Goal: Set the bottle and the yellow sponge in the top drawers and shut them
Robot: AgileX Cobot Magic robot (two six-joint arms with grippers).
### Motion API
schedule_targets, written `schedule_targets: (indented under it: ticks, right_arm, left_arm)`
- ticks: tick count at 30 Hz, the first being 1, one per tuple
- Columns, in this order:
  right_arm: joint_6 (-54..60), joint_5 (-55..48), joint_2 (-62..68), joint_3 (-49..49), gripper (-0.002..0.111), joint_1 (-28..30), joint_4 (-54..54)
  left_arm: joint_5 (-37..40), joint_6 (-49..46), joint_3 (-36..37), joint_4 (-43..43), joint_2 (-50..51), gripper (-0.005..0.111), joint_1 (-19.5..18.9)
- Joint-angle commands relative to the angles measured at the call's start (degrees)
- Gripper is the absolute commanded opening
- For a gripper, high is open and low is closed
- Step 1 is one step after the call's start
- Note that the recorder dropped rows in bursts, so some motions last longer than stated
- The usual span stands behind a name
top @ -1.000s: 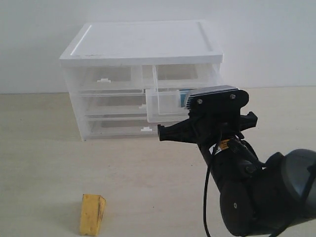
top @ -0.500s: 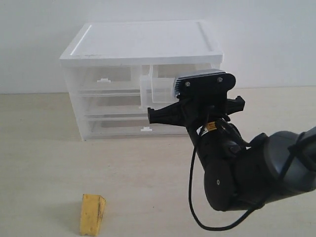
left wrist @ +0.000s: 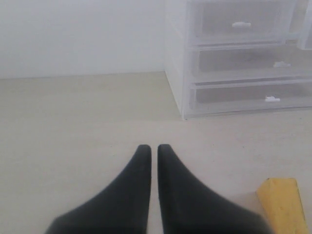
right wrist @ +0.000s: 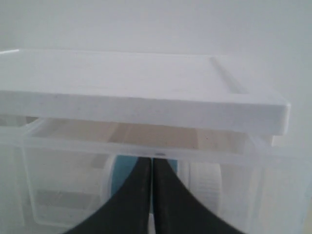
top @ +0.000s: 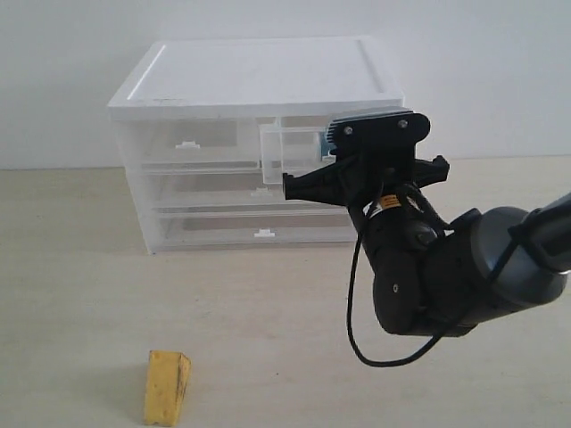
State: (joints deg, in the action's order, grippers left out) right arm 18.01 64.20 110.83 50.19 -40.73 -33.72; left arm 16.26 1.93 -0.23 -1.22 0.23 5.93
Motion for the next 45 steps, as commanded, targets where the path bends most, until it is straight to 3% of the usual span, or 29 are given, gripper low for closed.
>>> schedule_targets:
  ticks: [1, 22, 45]
  right_arm:
    - [0.54, -2.55, -0.12, 3.26, 0.000, 1.86, 1.46]
    - [1.39, -5.27, 3.84, 10.54, 0.000, 4.81, 2.75]
    - [23.89, -58.72, -13.18, 10.44, 0.000, 4.68, 0.84]
  left_arm:
    - [-0.05, -0.22, 0.23, 0.54, -0.23, 0.004, -0.16]
    - [-0.05, -0.22, 0.23, 0.54, -0.23, 0.004, -0.16]
    - [-0.05, -0.22, 0.23, 0.54, -0.23, 0.004, -0.16]
